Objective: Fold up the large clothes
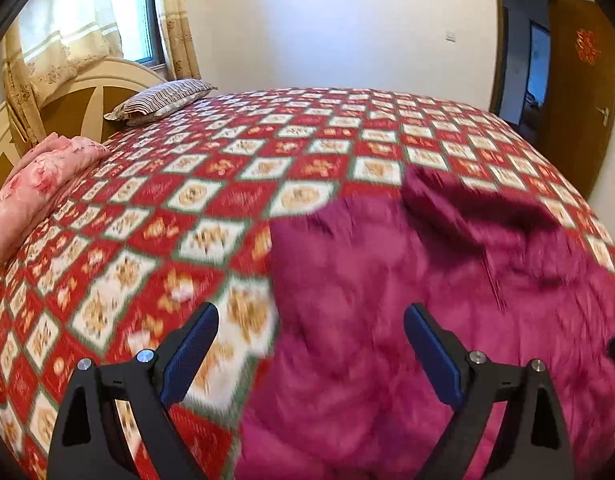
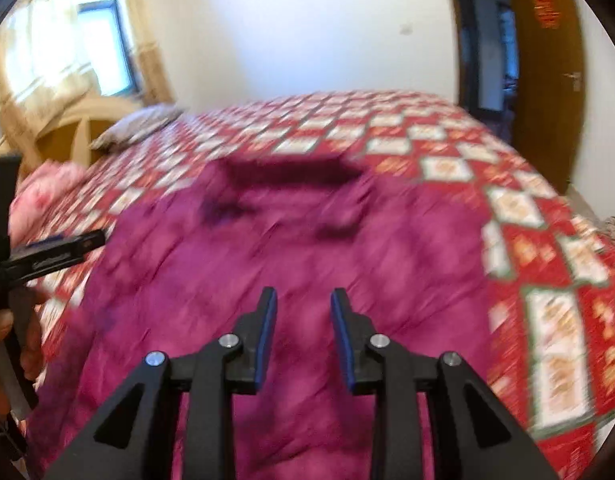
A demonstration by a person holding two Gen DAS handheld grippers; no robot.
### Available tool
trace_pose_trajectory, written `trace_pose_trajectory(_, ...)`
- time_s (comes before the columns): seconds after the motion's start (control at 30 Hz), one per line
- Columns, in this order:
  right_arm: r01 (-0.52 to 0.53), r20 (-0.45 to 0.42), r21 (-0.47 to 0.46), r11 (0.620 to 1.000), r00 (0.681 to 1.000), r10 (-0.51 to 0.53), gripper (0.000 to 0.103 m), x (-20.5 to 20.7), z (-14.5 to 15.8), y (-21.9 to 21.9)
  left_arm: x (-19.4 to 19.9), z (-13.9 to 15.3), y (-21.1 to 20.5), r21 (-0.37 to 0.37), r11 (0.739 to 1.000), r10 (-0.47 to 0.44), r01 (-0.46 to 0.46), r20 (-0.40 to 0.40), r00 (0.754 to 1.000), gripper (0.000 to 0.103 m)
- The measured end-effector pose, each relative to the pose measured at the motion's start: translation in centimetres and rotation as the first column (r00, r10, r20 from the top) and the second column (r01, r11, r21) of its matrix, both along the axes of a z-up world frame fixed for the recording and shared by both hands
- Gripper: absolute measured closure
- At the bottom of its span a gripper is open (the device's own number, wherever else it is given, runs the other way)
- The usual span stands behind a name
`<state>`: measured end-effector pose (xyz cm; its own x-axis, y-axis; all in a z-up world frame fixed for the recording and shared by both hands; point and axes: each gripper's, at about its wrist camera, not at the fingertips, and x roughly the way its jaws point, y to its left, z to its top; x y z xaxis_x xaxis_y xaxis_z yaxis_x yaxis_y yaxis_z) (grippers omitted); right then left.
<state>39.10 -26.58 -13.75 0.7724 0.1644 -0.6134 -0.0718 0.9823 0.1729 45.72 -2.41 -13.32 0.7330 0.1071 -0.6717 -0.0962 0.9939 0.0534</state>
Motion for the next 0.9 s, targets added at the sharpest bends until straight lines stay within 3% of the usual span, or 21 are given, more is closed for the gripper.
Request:
trace_pose_trajectory(0.1,0.119,-0.01,0.015,0.993,0.993,-0.119,0.072,2.9,0.2,-3.7,3.4,-1.1,1.1,0.027,0.996,0.09,-0.089,-0.03,0.996,0.009)
trace_pose_trajectory(0.17,0.155,-0.036,-0.005,0.988,0.987,-0.155,0.072,4.6,-0.5,-5.0,5.2,-2.9,1.1,0.037,0.995,0.097,-0.094,-0.089,0.991,0.009)
trace_pose_trajectory(0.33,0.14,-0.154,-0.03,0.99,0.978,-0.143,0.072,7.4,-4.7,-6.5,6.5,-7.0,-1.1,0.157,0.985,0.089,-0.066,-0.142,0.986,0.009)
trace_pose_trajectory(0.47,0.129,-0.155,-0.023,0.991,0.979,-0.131,0.072,6.9,-5.6,-6.5,6.2,-8.0,-2.2,0.211,0.975,0.09,-0.064,-0.117,0.989,0.009)
trace_pose_trajectory(0.6,0.131,-0.157,-0.003,0.991,0.979,-0.13,0.072,7.0,-6.1,-6.8,6.3,-8.3,-2.0,0.172,0.983,0.091,-0.069,-0.124,0.988,0.008)
trace_pose_trajectory(0.73,0.132,-0.154,-0.039,0.99,0.979,-0.136,0.072,7.0,-6.2,-6.0,6.5,-8.4,-1.2,0.121,0.99,0.091,-0.075,-0.131,0.987,0.007)
trace_pose_trajectory(0.9,0.131,-0.154,-0.065,0.989,0.978,-0.14,0.072,7.0,-6.3,-5.7,6.5,-8.4,-1.1,0.12,0.99,0.091,-0.076,-0.129,0.987,0.007)
